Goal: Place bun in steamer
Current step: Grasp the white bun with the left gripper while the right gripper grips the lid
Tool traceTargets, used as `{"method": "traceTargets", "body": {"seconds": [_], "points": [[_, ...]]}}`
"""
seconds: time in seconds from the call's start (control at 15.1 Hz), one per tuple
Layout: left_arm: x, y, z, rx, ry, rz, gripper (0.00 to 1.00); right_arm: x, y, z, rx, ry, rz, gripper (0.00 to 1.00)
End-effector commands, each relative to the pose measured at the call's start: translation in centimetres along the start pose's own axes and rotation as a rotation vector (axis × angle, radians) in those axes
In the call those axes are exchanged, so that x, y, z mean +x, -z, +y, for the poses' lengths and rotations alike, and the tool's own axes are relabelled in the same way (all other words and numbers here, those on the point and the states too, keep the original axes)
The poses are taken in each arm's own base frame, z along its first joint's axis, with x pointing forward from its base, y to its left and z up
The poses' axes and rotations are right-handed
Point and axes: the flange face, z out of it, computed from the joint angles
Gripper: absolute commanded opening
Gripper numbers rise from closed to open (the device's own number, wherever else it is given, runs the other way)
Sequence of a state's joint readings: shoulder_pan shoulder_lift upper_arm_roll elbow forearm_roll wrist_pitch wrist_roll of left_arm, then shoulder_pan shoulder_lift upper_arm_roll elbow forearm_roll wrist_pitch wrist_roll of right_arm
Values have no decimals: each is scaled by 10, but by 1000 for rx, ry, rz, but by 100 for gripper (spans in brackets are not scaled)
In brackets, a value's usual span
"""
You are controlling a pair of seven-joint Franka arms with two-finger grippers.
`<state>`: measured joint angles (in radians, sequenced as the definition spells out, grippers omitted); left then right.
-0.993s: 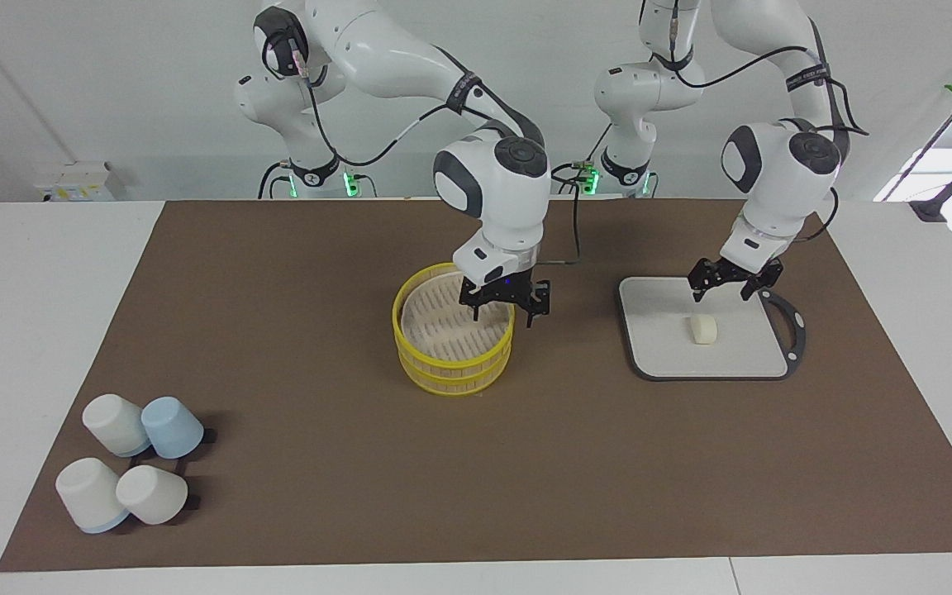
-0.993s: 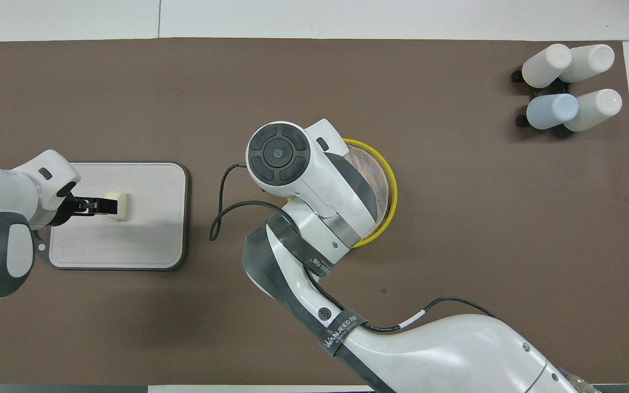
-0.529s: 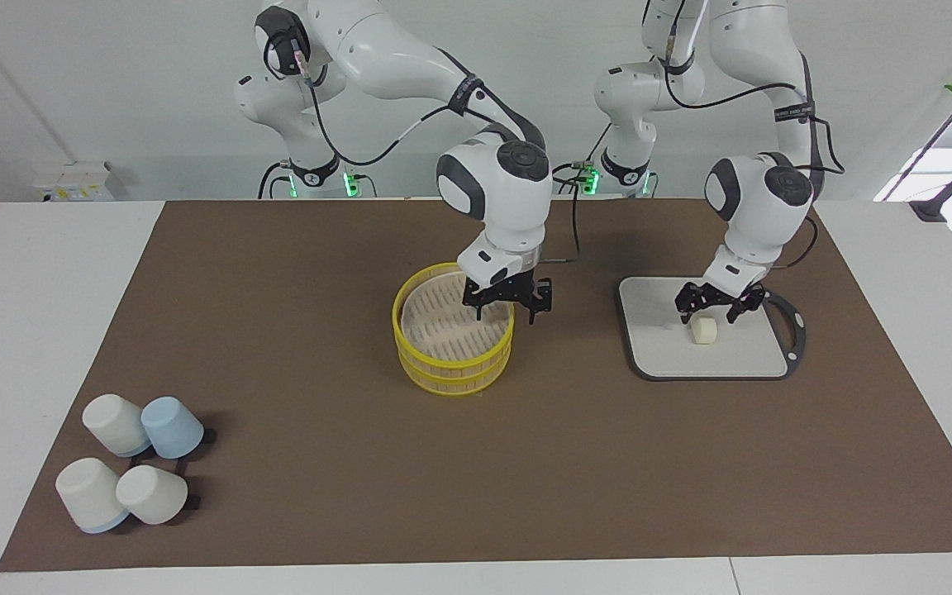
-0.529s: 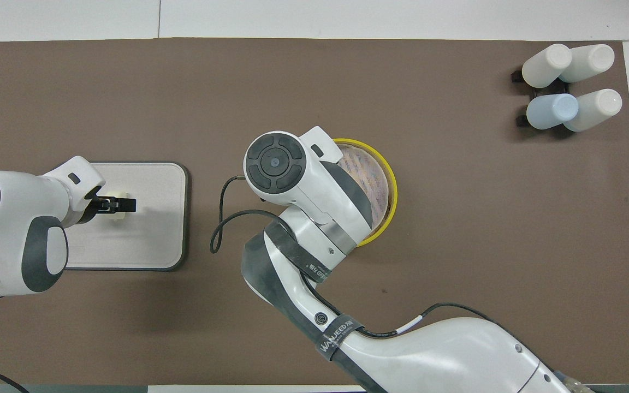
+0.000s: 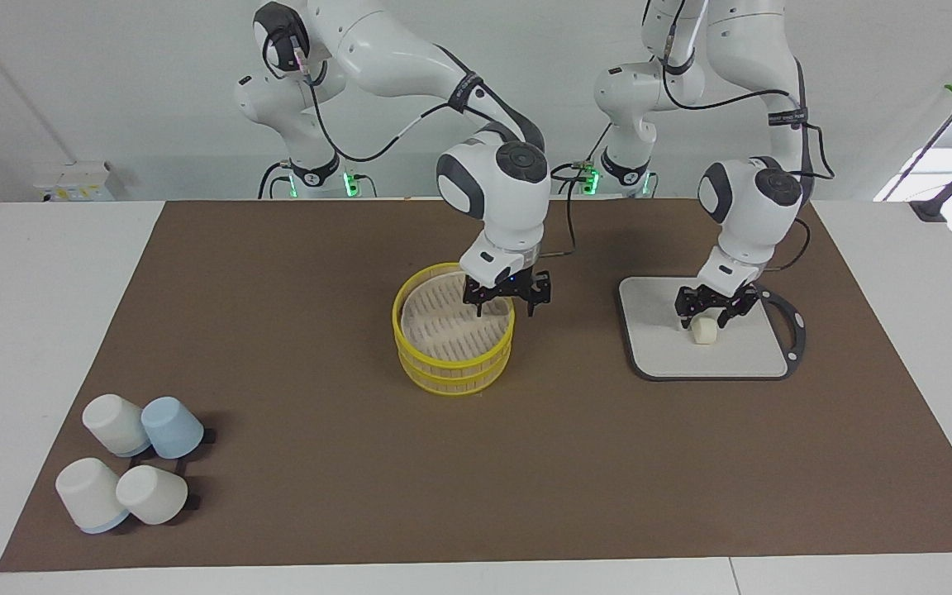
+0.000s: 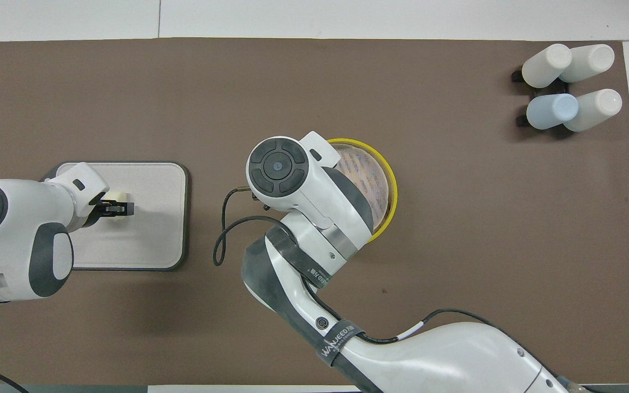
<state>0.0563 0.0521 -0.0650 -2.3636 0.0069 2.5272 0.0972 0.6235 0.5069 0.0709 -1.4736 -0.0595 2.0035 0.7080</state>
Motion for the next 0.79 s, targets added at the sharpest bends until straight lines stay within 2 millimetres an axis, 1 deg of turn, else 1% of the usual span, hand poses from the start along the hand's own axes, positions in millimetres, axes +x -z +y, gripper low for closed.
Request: {"method": "traceTargets", "body": {"seconds": [0.0,0.07,0.13,0.2,0.26,0.33,0.46,0.6,0.66,0.73], "points": [[-1,3,1,11,-20,22,40,-7,2,6,16,31,-19,100],[-1,3,1,10,-22,21,36,-8,2,5,17,31,-20,100],[-1,2,1,10,-22,19,35,-8,2,5,16,32,-21,98],[-1,2,1,10,-18,19,34,-8,2,5,16,33,-21,95],[-1,3,0,10,-18,19,30,-8,2,6,16,35,-21,91],[-1,3,1,10,-17,18,29,-9,0,6,14,35,-24,89],[1,4,0,10,-14,19,22,-10,1,5,15,35,-22,84],[2,3,0,10,-12,16,22,-10,1,6,16,25,-23,82],[4,6,0,10,-11,13,22,-13,0,4,16,28,-23,81],[9,10,0,8,-9,0,22,-19,-1,-2,14,39,-26,78]]}}
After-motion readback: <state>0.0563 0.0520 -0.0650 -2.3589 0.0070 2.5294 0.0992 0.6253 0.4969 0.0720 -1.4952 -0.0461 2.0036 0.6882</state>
